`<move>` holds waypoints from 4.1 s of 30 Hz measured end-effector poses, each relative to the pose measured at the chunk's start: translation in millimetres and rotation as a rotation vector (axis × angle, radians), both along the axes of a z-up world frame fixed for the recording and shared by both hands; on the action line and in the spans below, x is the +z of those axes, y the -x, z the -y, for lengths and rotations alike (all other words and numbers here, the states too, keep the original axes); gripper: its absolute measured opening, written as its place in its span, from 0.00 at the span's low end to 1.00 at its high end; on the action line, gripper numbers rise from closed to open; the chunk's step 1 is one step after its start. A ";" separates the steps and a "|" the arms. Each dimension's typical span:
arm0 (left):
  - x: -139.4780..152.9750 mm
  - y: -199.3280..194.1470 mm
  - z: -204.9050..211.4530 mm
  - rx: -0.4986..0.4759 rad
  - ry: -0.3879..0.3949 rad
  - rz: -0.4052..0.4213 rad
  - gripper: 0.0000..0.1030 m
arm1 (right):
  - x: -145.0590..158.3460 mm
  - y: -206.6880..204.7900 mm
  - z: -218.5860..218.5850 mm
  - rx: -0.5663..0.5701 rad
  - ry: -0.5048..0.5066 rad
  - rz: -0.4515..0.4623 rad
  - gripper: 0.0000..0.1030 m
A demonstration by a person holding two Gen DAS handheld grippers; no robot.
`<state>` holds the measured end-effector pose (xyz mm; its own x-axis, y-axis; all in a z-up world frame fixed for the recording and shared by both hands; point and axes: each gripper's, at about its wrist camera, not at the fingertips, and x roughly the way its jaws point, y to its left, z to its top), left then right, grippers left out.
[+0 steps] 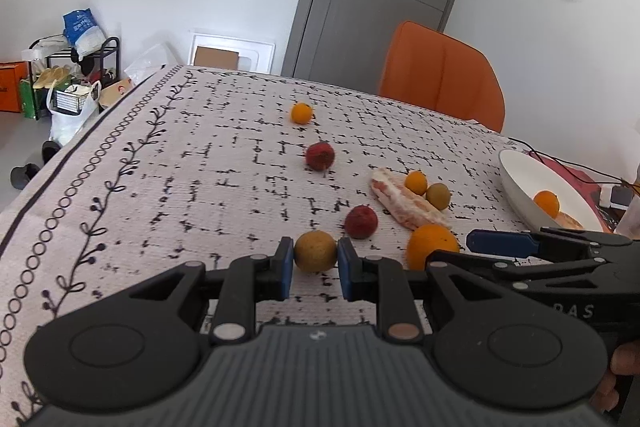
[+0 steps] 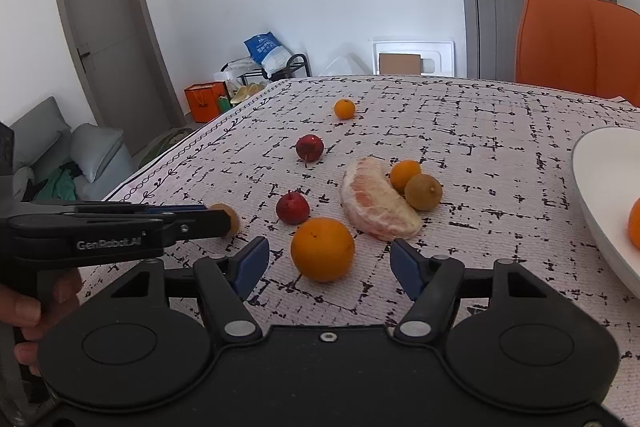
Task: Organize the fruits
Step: 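Move the right gripper to the large orange and close on it, then carry the large orange onto the white plate and open the right gripper, then withdraw the right gripper from the plate toward the remaining fruits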
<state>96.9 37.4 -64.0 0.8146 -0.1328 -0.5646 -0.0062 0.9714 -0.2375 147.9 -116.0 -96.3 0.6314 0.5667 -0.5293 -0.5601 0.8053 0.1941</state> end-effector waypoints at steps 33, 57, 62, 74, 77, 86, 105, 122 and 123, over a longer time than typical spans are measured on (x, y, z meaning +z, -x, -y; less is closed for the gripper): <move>20.4 4.1 40.3 -0.093 -0.030 0.042 0.21 | 4.2 26.0 37.9 -0.092 -0.013 0.047 0.32; 32.9 -20.6 109.5 -0.230 -0.076 0.078 0.21 | 9.4 29.3 111.2 -0.260 -0.064 0.088 0.32; 33.3 -28.2 126.2 -0.266 -0.088 0.083 0.21 | 9.2 26.8 128.5 -0.297 -0.070 0.090 0.32; 35.0 -51.1 167.0 -0.347 -0.119 0.095 0.21 | 6.4 27.0 169.1 -0.412 -0.073 0.105 0.32; 34.1 -56.5 175.3 -0.364 -0.130 0.092 0.21 | 4.3 25.9 178.0 -0.443 -0.076 0.107 0.32; 35.7 -69.7 196.1 -0.410 -0.150 0.095 0.21 | 0.8 22.2 196.6 -0.511 -0.078 0.120 0.32; 32.1 -90.4 225.1 -0.453 -0.169 0.084 0.25 | 0.0 4.6 211.8 -0.556 -0.080 0.131 0.32; 41.8 -74.1 170.4 -0.303 -0.162 0.078 0.61 | 7.1 1.1 196.2 -0.538 -0.070 0.145 0.45; 42.2 -72.2 166.3 -0.289 -0.162 0.079 0.65 | 7.4 2.2 194.0 -0.533 -0.068 0.143 0.48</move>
